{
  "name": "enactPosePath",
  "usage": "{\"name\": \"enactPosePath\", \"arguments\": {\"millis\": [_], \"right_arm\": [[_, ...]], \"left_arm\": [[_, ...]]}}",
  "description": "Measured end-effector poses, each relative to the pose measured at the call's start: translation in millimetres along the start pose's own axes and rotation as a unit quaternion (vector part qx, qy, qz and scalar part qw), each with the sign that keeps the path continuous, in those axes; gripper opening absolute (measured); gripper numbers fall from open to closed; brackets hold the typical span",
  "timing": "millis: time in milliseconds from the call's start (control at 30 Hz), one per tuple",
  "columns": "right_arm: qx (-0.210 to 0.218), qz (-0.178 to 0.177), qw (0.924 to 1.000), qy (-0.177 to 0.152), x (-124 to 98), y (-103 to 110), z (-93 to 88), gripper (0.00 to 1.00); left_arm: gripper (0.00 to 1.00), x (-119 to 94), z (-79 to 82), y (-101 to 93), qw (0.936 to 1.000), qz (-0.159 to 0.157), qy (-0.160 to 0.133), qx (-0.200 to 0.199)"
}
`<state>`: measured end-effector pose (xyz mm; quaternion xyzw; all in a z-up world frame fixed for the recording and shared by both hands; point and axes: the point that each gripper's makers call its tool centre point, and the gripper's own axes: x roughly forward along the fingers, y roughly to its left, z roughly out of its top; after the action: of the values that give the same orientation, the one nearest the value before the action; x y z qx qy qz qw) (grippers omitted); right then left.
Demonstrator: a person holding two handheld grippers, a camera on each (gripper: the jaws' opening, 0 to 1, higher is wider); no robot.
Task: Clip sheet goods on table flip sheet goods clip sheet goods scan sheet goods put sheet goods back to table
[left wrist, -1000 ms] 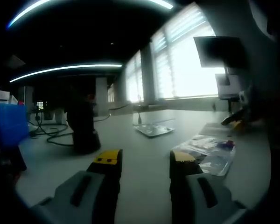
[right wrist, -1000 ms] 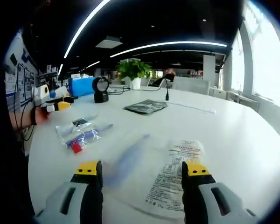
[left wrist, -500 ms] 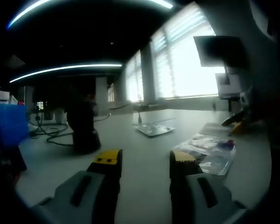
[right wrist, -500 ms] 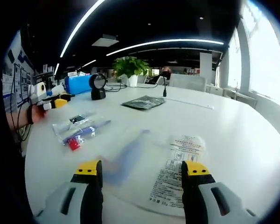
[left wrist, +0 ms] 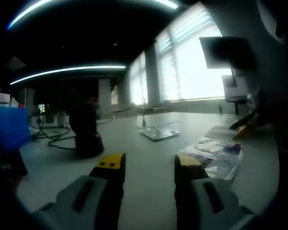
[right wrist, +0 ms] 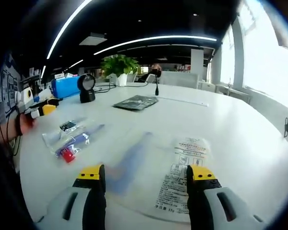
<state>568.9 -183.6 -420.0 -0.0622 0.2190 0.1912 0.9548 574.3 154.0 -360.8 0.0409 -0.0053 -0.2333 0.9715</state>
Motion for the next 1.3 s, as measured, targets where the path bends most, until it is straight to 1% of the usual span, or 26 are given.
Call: {"name": "enactPosePath", "arguments": {"millis": [167,433,633,933,1000,1033,1067,1133,1200,1300], "right_arm": [[0.014,-0.029,0.9995,0.002,-3,-2,-2.7,0.64],[0.016,-0.035,0.9993,0.002,-3,-5,-3.0,0.64],[0.021,-0.048,0.9986,-0.003,-2,-5,-2.3,0.64],[0.016,-0.049,0.9986,-0.008,-3,-5,-0.7,0.64],[0.007,-0.046,0.9987,-0.02,-6,-2,6.0,0.63],[0.026,-0.046,0.9978,-0.04,-6,-1,14.2,0.62],[0.027,-0.044,0.9975,-0.049,-8,-1,19.8,0.62],[0.023,-0.044,0.9973,-0.055,-10,-3,26.0,0.62],[0.022,-0.044,0.9971,-0.058,-10,-8,28.3,0.61],[0.041,-0.04,0.9962,-0.066,-11,-15,32.5,0.6]], "left_arm": [[0.33,0,0.6,0.4,1.0,0.001,-0.002,-0.001],[0.33,0,0.6,-0.6,1.0,-0.002,-0.002,-0.001],[0.33,0,0.4,0.1,1.0,0.0,-0.002,-0.001],[0.33,0,0.1,-0.6,1.0,-0.001,-0.001,0.0],[0.33,0,-0.3,-0.3,1.0,0.0,0.001,0.001],[0.33,0,-0.5,-0.3,1.0,0.0,0.001,0.001],[0.33,0,-0.7,-0.3,1.0,0.0,0.002,0.001],[0.33,0,-1.1,-0.5,1.0,0.0,0.003,0.002],[0.33,0,-1.4,-1.1,1.0,-0.002,0.004,0.003],[0.33,0,-1.9,-1.2,1.0,-0.001,0.006,0.005]]}}
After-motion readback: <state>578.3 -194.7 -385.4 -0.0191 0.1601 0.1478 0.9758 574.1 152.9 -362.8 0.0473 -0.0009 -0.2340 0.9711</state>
